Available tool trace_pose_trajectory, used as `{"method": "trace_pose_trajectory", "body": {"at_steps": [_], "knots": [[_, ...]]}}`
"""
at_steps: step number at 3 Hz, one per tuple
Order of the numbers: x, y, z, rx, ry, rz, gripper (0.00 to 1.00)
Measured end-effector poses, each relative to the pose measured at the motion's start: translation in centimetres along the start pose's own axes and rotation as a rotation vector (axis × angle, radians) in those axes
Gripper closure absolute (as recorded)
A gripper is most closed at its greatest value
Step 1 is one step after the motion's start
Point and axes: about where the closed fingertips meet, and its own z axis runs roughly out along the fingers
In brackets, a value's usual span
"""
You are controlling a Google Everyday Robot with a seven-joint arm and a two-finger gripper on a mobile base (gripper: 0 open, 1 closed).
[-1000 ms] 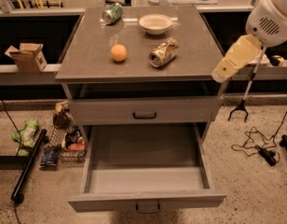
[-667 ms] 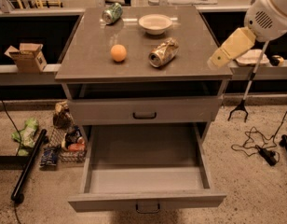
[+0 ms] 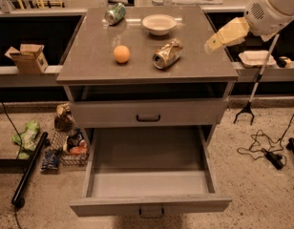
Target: Place orange can into middle drawer
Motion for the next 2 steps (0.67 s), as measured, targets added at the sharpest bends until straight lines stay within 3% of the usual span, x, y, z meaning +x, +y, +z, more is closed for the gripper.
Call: {"method": "trace_pose_trajectory", "body": {"at_steps": [1, 2], "knots": [[-1.22, -0.29, 2.12, -0.032, 0.007, 0.081, 0.00], [-1.22, -0.29, 2.12, -0.032, 0.007, 0.081, 0.00]]}}
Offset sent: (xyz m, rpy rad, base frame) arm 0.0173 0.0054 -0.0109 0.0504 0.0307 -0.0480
